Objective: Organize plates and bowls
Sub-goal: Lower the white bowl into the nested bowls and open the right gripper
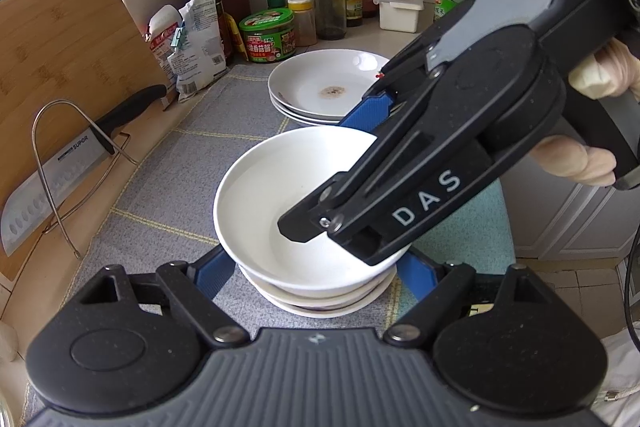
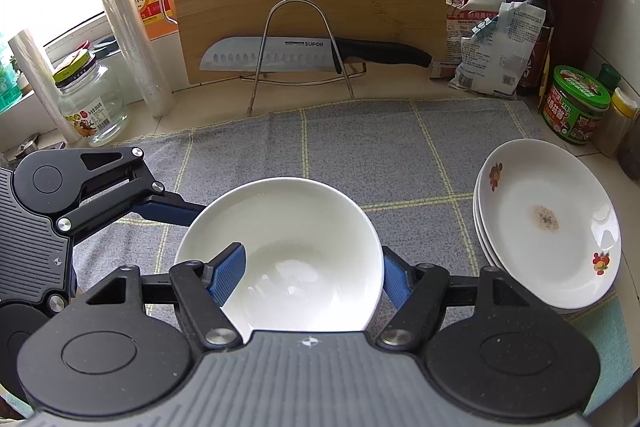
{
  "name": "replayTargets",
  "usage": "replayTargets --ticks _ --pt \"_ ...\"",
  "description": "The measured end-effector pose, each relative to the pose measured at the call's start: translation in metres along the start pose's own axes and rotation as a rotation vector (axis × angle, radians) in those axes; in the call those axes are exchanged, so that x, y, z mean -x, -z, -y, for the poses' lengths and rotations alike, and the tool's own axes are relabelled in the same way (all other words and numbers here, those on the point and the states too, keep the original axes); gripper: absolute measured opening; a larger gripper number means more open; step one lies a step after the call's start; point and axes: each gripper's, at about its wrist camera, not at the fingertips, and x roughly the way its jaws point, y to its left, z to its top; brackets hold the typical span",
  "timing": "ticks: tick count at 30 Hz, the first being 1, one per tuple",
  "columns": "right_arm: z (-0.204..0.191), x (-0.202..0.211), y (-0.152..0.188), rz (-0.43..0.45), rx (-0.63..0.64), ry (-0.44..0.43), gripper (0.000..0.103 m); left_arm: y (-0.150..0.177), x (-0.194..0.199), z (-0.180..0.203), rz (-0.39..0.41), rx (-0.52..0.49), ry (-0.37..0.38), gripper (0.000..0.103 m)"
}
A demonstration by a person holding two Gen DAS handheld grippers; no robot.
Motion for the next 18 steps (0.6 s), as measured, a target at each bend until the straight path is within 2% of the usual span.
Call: replayTargets --ticks 10,18 --pt "0.0013 -0.0006 0.0000 -0.002 -0.006 -0.013 0.078 -0.0002 0.0003 0.0010 0.001 -0.004 -0.005 0.088" --pt "0.0036 0.0012 0.0026 0.009 -0.024 -0.031 0.089 0.0036 0.0041 -0.0027 0.017 0.007 -0.026 0.094"
